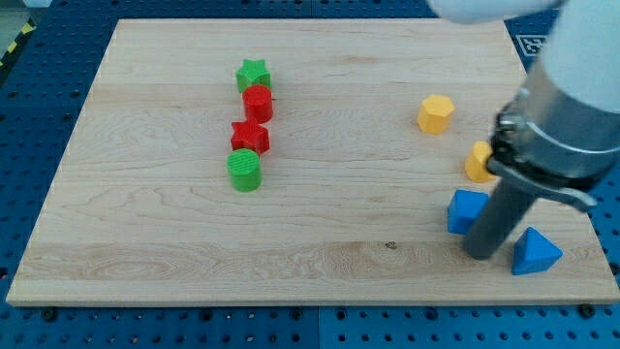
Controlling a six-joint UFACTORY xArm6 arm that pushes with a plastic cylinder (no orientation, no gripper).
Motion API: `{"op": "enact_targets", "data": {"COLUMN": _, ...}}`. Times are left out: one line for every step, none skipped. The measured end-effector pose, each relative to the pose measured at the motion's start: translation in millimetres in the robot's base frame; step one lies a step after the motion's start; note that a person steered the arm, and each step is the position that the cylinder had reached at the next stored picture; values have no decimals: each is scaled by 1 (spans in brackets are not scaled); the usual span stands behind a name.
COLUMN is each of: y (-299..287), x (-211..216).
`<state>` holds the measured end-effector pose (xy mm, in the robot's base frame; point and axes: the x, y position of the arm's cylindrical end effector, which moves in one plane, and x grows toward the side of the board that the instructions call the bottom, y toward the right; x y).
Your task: Slide blue cube closer to blue triangle
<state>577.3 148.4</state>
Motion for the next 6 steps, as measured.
{"op": "enact_targets", "data": {"y": -57, "x": -9}}
{"op": "enact_targets", "data": {"y": -56, "x": -28}}
{"op": "enact_targets", "data": {"y": -54, "x": -28}}
{"op": "enact_targets", "data": {"y": -33, "x": -28}}
{"op": "enact_targets", "data": {"y": -2, "x": -28}}
{"op": "enact_targets", "data": {"y": 25, "x": -28}}
